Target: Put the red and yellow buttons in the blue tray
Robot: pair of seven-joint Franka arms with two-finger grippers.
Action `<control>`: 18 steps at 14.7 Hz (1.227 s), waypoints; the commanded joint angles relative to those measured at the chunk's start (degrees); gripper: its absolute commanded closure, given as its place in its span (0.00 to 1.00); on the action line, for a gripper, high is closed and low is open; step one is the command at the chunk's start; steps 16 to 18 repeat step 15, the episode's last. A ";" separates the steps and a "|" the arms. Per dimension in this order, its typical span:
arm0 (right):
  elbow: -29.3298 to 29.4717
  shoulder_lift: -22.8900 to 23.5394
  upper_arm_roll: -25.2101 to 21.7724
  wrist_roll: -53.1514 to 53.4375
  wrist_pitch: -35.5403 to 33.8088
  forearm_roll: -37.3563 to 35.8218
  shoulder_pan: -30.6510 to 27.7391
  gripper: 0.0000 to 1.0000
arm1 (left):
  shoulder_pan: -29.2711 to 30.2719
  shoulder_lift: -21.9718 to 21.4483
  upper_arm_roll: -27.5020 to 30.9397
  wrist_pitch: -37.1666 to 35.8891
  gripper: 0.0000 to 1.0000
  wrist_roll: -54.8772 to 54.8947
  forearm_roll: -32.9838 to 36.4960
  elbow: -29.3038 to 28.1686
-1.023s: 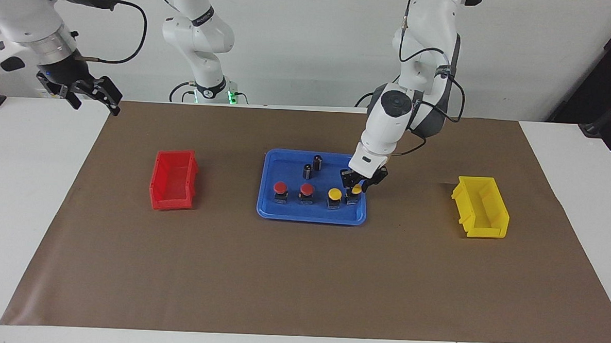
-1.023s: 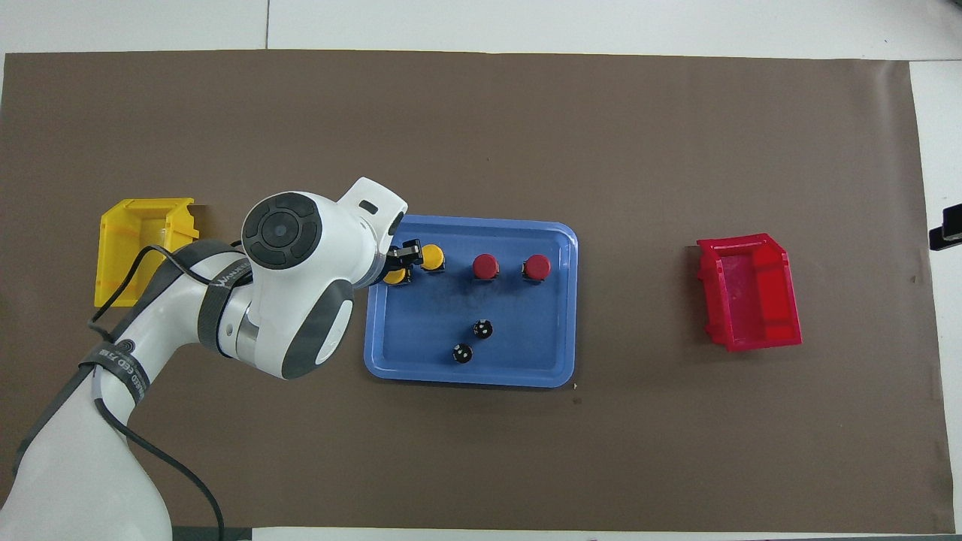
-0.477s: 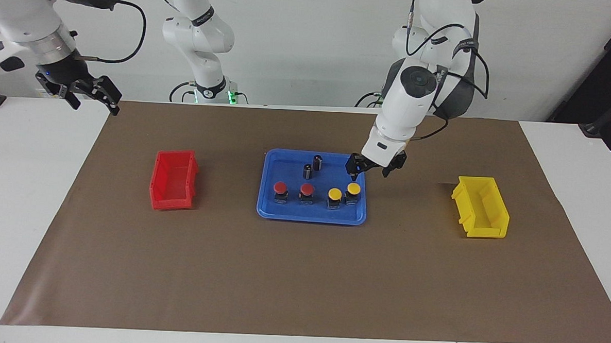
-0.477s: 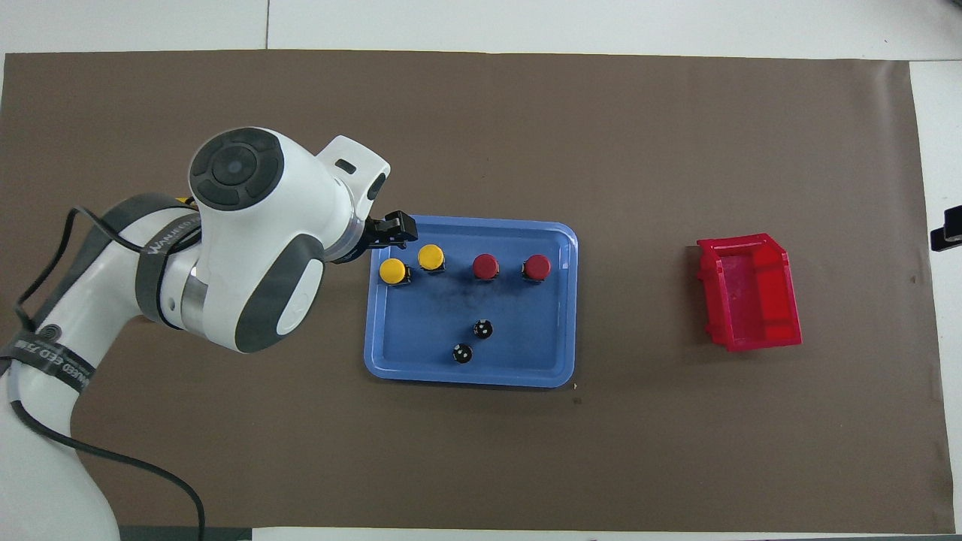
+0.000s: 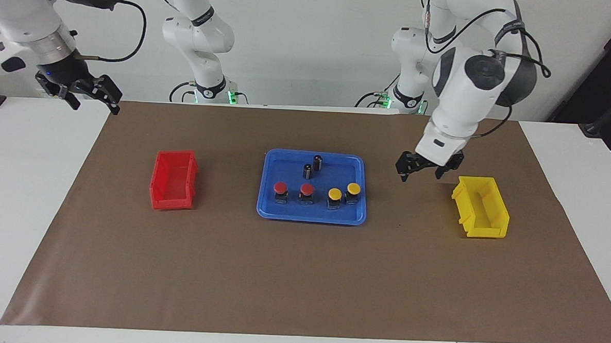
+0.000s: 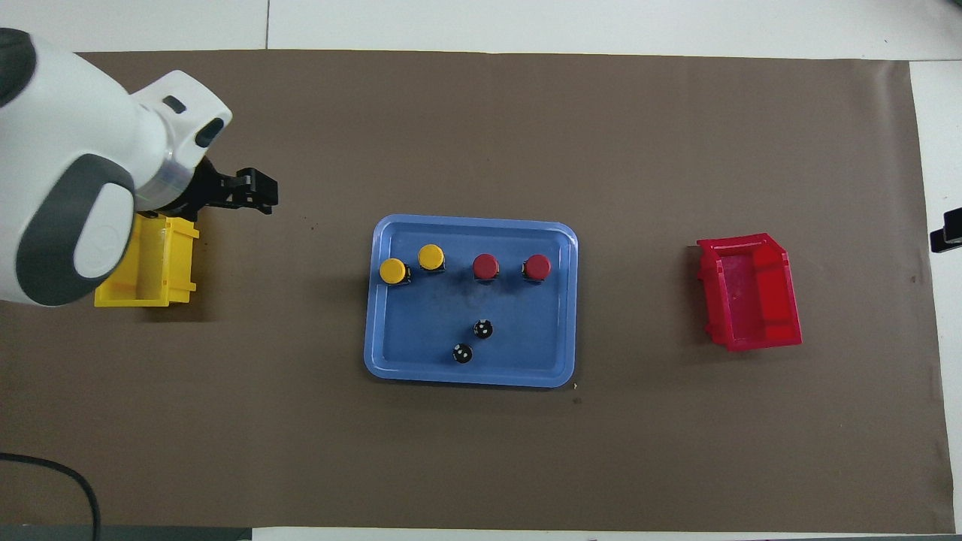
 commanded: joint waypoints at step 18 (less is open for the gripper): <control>-0.70 -0.84 0.61 -1.42 -0.75 -0.23 -0.24 0.00 | 11.11 -4.80 -0.97 -10.97 0.00 16.39 -1.40 6.69</control>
